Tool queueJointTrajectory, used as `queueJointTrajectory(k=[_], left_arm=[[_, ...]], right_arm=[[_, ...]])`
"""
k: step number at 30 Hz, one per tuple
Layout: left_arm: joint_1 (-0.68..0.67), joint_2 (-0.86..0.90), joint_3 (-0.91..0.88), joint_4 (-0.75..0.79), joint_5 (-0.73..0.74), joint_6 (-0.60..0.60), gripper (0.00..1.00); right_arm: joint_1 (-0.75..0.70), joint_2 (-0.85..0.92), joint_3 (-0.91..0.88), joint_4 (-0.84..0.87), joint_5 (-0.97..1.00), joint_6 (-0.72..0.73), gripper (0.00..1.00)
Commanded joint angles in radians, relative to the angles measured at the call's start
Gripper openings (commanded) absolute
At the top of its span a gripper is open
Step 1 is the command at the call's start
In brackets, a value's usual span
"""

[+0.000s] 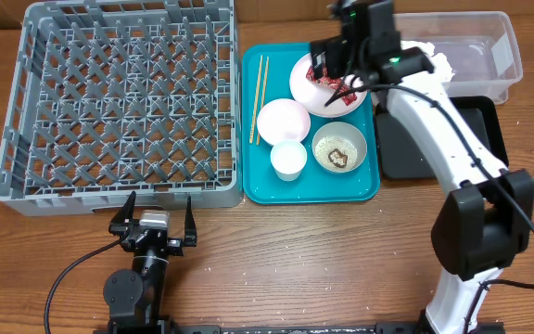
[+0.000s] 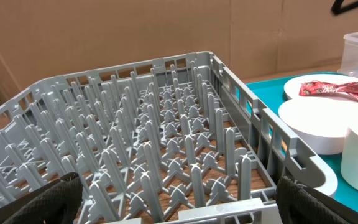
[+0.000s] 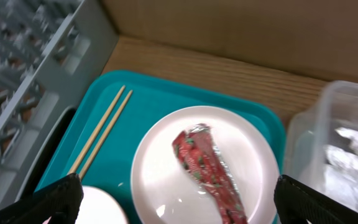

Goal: Sort waste into correct bins and load items into the dishwasher
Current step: 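Carry the red foil wrapper right and drop it into the clear bin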

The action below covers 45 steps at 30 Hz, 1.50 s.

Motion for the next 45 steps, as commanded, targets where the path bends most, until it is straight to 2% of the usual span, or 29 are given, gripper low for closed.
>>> queueJointTrajectory(k=[1, 8, 11, 14, 18, 21, 22, 24, 28, 35, 37, 41, 44, 45], left_arm=[[0.006, -0.009, -0.005, 0.0, 0.007, 0.018, 1.0], [0.006, -0.009, -0.005, 0.0, 0.007, 0.018, 1.0], [0.006, -0.009, -0.005, 0.0, 0.007, 0.018, 1.0], [0.006, -0.009, -0.005, 0.0, 0.007, 0.018, 1.0], [0.006, -0.009, -0.005, 0.0, 0.007, 0.018, 1.0], [0.006, -0.009, -0.005, 0.0, 0.007, 0.018, 1.0], [0.006, -0.009, -0.005, 0.0, 0.007, 0.018, 1.0], [0.006, -0.009, -0.005, 0.0, 0.007, 0.018, 1.0], [0.006, -0.009, -0.005, 0.0, 0.007, 0.018, 1.0], [0.006, -0.009, -0.005, 0.0, 0.007, 0.018, 1.0], [0.006, -0.009, -0.005, 0.0, 0.007, 0.018, 1.0], [0.006, -0.009, -0.005, 0.0, 0.007, 0.018, 1.0], [0.006, -0.009, -0.005, 0.0, 0.007, 0.018, 1.0], [0.006, -0.009, -0.005, 0.0, 0.007, 0.018, 1.0]], right_arm=[[-0.016, 0.09, 0.008, -0.003, 0.026, -0.116, 1.0], [-0.017, 0.222, 0.008, -0.003, 0.012, -0.187, 1.0], [-0.018, 0.277, 0.008, -0.007, 0.012, -0.188, 0.97], [-0.018, 0.311, 0.008, -0.006, 0.011, -0.177, 0.83], [-0.019, 0.313, 0.007, 0.005, 0.012, -0.177, 0.73], [-0.019, 0.312, 0.007, 0.006, 0.012, -0.177, 0.56], [-0.019, 0.312, 0.007, 0.006, 0.012, -0.171, 0.27], [-0.019, 0.312, 0.009, 0.021, 0.036, -0.108, 0.04], [-0.02, 0.253, 0.047, -0.009, 0.049, 0.037, 0.04], [-0.064, -0.01, 0.136, -0.1, 0.074, 0.193, 0.04], [-0.106, -0.048, 0.136, -0.092, 0.137, 0.3, 0.04], [-0.201, -0.016, 0.109, -0.098, 0.163, 0.444, 0.04], [-0.244, 0.048, 0.098, -0.087, 0.163, 0.462, 0.04], [-0.254, 0.074, 0.098, -0.085, 0.163, 0.473, 0.07]])
